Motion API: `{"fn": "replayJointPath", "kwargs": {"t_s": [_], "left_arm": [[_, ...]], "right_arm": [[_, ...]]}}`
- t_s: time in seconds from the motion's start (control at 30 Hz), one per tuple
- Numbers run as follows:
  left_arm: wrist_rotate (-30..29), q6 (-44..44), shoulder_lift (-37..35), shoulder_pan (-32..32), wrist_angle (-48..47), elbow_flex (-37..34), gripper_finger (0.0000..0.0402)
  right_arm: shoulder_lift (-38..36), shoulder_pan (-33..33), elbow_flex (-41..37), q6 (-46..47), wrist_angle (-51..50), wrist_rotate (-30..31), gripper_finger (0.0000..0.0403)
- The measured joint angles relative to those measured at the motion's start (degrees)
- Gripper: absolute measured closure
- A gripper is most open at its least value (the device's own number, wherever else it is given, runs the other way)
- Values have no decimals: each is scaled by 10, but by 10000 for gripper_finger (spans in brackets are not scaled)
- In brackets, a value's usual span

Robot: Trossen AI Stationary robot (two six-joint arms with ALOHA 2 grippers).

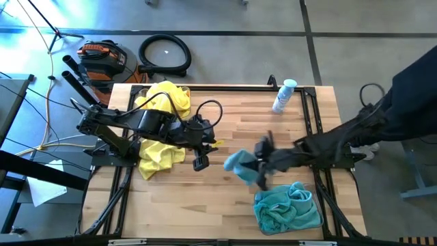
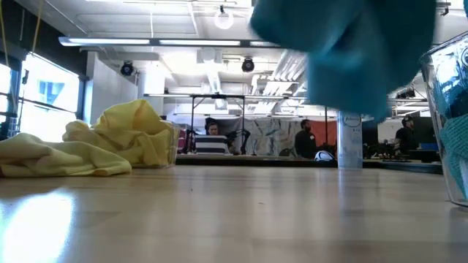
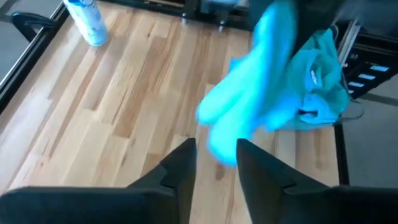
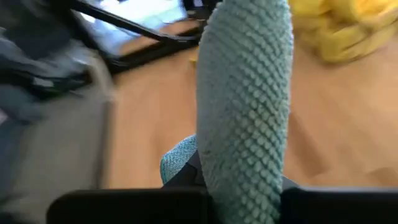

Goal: Sort microfiber towel by color & place in baskets
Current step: Put the blue towel into the bottom transparent bin

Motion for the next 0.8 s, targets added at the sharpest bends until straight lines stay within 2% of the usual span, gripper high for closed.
{"fn": "replayJointPath", "kwargs": {"t_s": [0.2, 0.33, 0.4, 0.63, 0.8], "left_arm": [[-1, 0, 0, 0, -12, 0, 276], [-1, 0, 0, 0, -20, -9, 275], [-1, -3, 1, 0, -21, -14, 275], [-1, -30, 1, 0, -22, -36, 274], [-2, -44, 1, 0, -20, -56, 274]], "right_arm": [[-102, 104, 0, 120, -76, -24, 398], [-149, 183, 0, 204, -110, -19, 400], [-156, 222, 0, 254, -135, 3, 400], [-105, 305, 0, 407, -296, 30, 401], [-30, 318, 0, 428, -270, 31, 402]]}}
